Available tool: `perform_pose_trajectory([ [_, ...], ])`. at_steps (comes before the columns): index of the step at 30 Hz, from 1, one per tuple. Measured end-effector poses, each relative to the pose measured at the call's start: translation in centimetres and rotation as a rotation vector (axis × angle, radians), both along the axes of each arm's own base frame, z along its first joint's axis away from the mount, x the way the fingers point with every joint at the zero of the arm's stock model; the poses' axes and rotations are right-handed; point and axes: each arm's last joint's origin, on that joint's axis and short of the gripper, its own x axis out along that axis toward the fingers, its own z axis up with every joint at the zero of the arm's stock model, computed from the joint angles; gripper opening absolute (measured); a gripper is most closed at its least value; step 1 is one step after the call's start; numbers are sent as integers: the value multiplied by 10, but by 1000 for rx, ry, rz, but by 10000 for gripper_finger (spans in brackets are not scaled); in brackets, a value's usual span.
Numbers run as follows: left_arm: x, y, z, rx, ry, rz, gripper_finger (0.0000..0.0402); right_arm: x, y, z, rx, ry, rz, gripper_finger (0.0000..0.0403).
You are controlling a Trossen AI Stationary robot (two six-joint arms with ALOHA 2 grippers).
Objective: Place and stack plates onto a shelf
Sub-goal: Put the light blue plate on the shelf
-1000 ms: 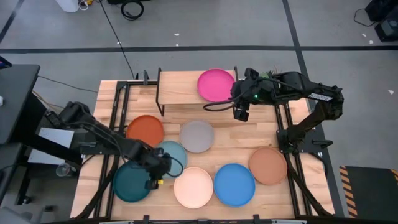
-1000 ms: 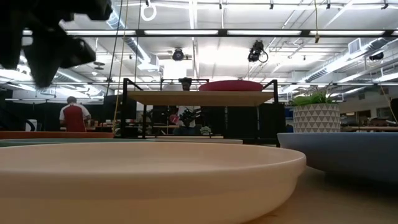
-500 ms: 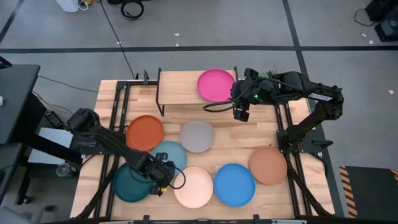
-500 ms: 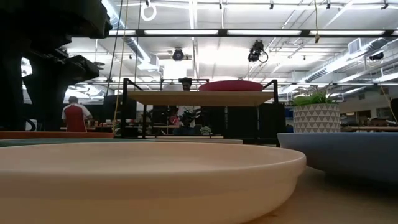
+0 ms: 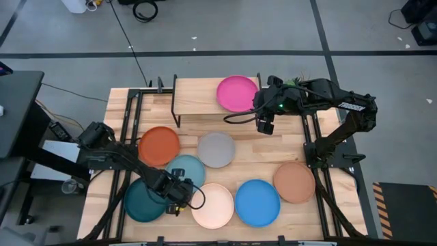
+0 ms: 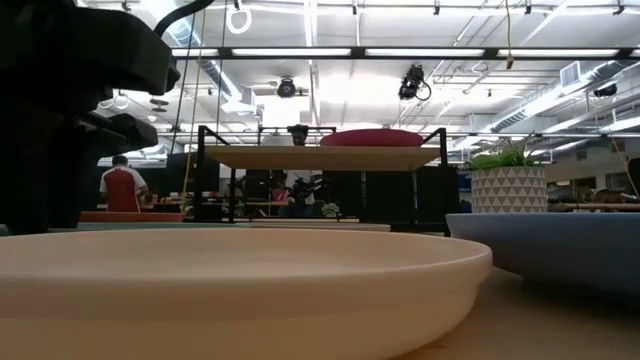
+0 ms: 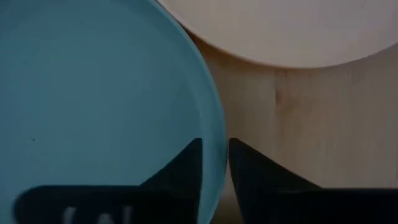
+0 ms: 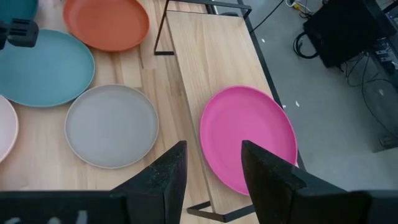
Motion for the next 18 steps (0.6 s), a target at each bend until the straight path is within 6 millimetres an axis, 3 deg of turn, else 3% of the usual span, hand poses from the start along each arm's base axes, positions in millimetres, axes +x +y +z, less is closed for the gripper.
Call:
perform_pose_trajectory([
  [5,0,-1,-2,-13,12,-8,16,0,0,0,-14,10,16,158],
  [12,2,1,1,-35,27,-5,16,0,0,0,-24,19,35,158],
  [18,6,-3,31,-95,24,-32,13,0,0,0,-23,20,37,158],
])
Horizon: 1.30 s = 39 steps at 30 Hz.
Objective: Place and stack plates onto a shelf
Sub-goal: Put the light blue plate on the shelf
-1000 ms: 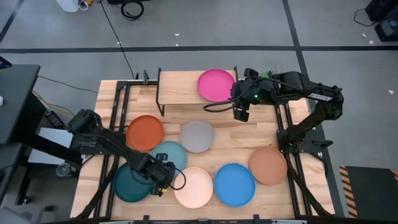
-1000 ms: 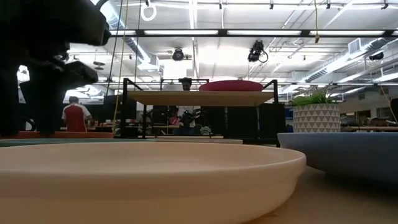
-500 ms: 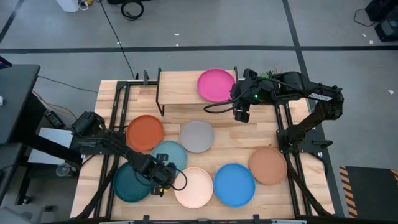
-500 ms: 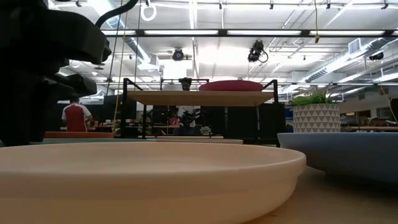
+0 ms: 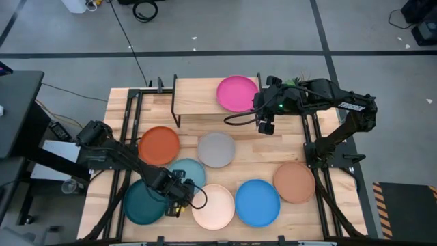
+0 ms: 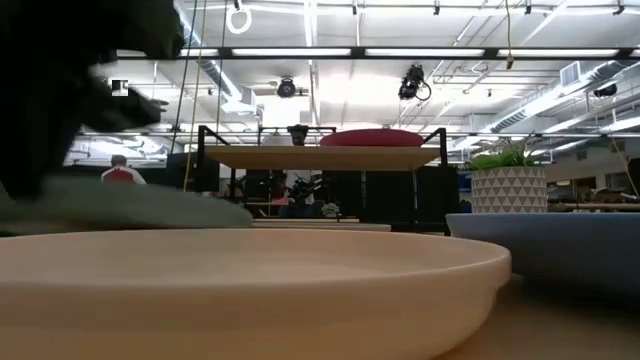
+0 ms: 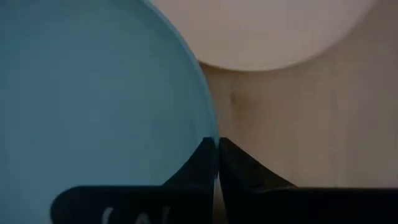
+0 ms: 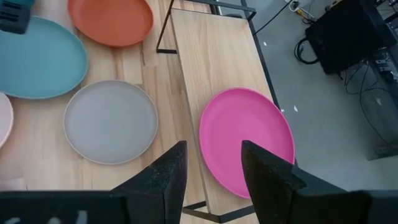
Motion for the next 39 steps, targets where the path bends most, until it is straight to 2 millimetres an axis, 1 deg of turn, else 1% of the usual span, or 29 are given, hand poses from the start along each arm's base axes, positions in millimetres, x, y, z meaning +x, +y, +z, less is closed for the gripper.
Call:
perform_pose_trajectory([
  [4,3,2,37,-8,-25,-20,13,0,0,0,-5,0,-4,158],
  [6,4,9,57,4,-26,-21,13,0,0,0,-12,0,-11,158],
  [8,9,16,82,0,-65,-16,13,0,-1,0,-28,-1,-26,158],
  [12,17,42,131,40,-123,12,12,-3,-4,1,-81,-1,-90,158],
  [14,22,59,152,83,-162,17,12,-5,-5,3,-100,-14,-127,158],
  [16,27,78,169,126,-204,24,12,-9,-7,5,-108,-25,-159,158],
  [18,31,102,179,177,-212,40,12,-13,-8,7,-100,-45,-184,158],
  [21,32,144,185,250,-178,73,12,-19,-9,11,-78,-78,-212,158],
  [25,28,200,182,322,-101,101,12,-28,-10,16,-49,-126,-241,158],
  [27,26,226,180,356,-77,99,12,-29,-10,17,-38,-145,-252,158],
  [30,28,260,170,398,-22,78,12,-29,-10,19,-26,-171,-261,158],
  [32,29,279,162,421,26,65,12,-28,-10,19,-18,-183,-269,158],
  [35,31,301,148,444,93,53,12,-25,-10,20,-6,-211,-278,158],
  [37,33,310,140,462,134,32,12,-22,-10,20,4,-229,-286,158],
  [39,36,315,134,474,156,5,12,-22,-10,20,14,-235,-296,158],
])
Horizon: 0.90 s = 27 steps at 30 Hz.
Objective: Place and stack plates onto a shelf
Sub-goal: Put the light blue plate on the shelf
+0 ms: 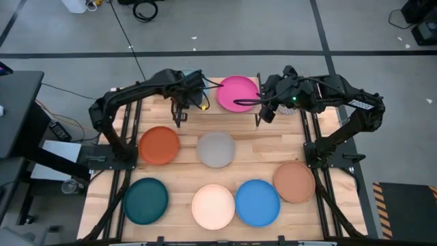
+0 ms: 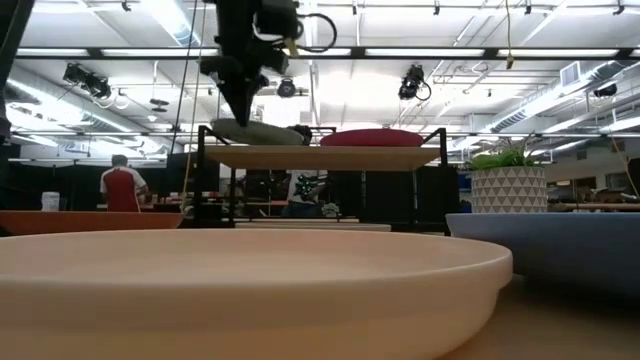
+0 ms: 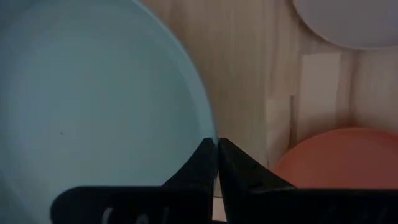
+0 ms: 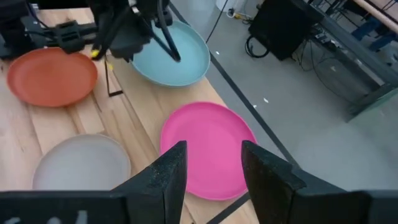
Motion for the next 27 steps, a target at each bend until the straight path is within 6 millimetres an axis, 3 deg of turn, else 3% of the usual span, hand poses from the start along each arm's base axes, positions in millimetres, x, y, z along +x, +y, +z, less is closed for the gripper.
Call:
perform_pose_trajectory([
  [7,11,2,-12,-11,22,-84,12,0,0,0,32,-37,-32,158],
  [12,18,2,-10,-36,-68,-100,12,0,0,0,38,-45,-41,158],
  [27,18,3,-10,-66,-88,-89,18,0,0,0,36,-46,-46,158],
])
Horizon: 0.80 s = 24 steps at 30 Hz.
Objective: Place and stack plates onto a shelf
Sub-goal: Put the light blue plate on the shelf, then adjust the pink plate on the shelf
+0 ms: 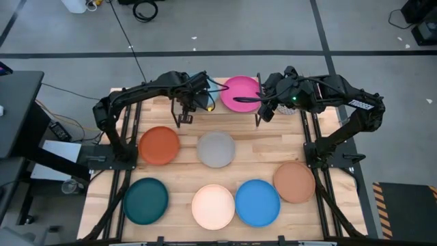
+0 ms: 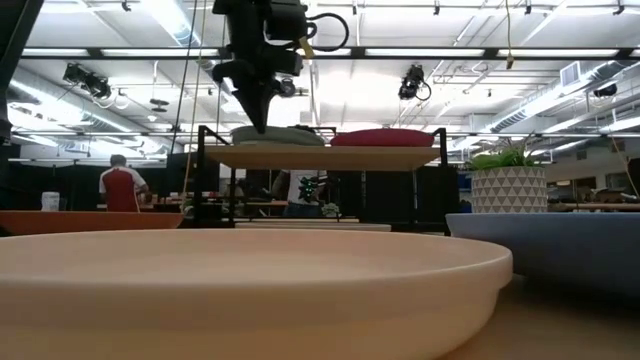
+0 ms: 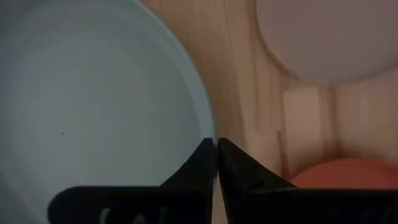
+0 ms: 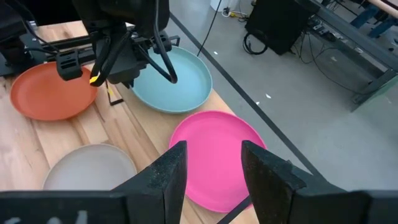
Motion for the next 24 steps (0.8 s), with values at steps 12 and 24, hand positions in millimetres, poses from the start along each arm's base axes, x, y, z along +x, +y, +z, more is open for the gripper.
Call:
perform_pose_trajectory([
  [12,-6,-11,15,-62,-88,125,152,17,-9,-11,-4,108,78,158],
  [24,-60,-38,103,-161,-594,276,150,66,-92,-59,154,311,220,158],
])
